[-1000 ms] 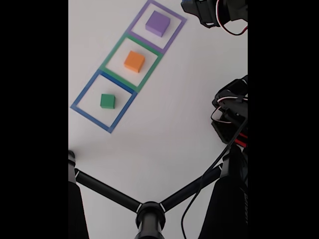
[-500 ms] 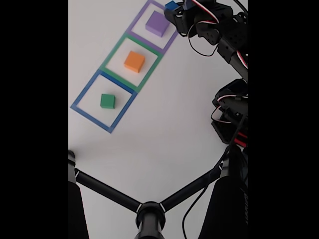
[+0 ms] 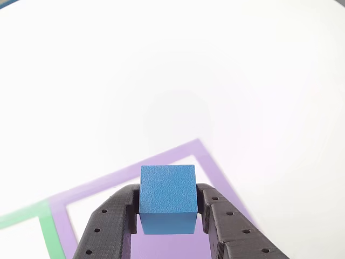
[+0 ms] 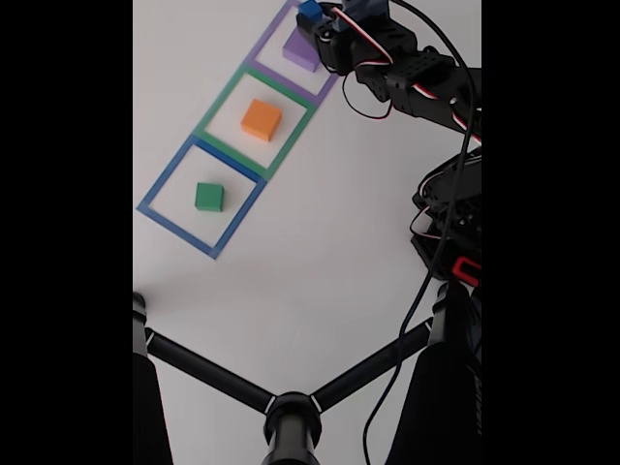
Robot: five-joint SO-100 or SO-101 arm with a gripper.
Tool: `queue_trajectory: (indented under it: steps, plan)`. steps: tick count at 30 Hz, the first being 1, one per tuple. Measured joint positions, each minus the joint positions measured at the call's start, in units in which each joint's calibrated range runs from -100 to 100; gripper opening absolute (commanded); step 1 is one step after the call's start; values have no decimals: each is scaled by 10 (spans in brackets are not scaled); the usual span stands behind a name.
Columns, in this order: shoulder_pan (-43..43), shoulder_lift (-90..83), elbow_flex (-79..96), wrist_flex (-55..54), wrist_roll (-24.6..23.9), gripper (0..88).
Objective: Tower of hanoi
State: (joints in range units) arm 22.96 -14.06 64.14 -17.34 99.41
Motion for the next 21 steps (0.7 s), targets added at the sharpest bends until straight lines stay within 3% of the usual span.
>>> queue_trajectory:
  steps: [21]
  plan:
    - [-6, 147, 44, -204, 0, 57]
